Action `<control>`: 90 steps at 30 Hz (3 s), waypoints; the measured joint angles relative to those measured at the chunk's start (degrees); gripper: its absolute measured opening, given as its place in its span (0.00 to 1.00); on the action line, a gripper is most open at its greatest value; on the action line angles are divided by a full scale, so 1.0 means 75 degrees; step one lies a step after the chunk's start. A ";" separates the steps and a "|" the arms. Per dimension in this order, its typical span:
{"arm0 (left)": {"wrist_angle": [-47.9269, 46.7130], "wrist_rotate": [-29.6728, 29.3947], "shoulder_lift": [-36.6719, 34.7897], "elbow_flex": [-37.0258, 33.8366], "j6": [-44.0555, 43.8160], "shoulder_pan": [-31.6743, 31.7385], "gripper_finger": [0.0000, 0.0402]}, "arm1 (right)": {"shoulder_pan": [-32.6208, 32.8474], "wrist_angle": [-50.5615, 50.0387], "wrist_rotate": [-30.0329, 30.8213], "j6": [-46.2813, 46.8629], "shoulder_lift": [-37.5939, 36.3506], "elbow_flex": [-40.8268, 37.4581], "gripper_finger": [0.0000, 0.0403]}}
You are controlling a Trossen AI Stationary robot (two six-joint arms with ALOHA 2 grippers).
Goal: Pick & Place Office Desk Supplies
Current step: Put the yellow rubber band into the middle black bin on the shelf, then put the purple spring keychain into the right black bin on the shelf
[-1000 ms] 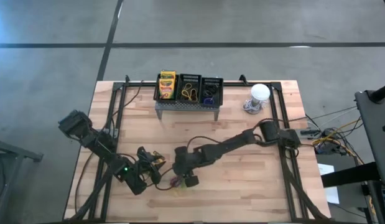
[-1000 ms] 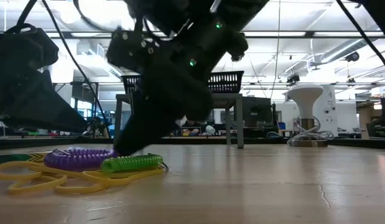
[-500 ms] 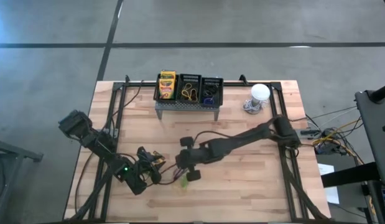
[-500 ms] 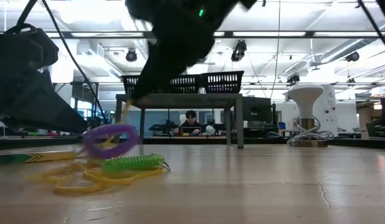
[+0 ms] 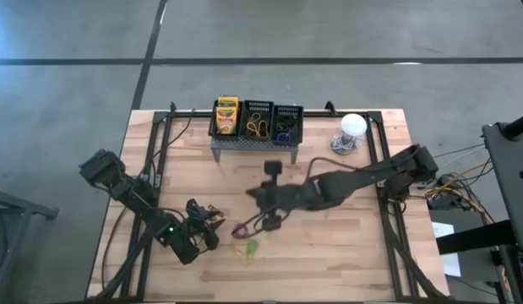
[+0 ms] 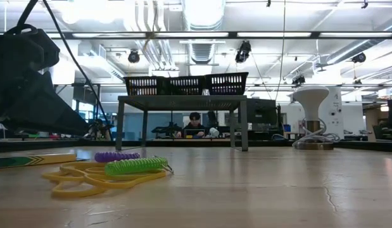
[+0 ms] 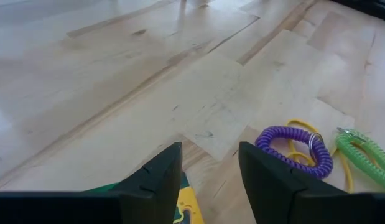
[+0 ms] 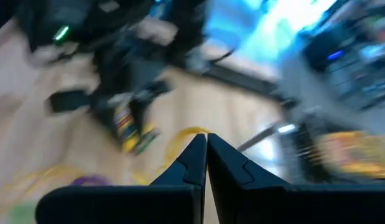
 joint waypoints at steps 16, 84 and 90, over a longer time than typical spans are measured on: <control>-0.0001 -0.0030 0.0000 0.0000 0.0000 0.0007 0.41 | -0.2992 0.1183 0.1032 -0.1312 -0.0666 0.0006 0.02; 0.2716 0.0082 0.0000 0.0041 0.3155 0.0019 0.41 | -0.0003 0.2653 -0.3475 0.0892 0.3759 -0.0682 0.44; 0.2541 0.0143 0.0000 0.0000 0.3124 0.0019 0.41 | -0.0165 0.1525 -0.3509 0.1019 0.4066 0.0048 0.29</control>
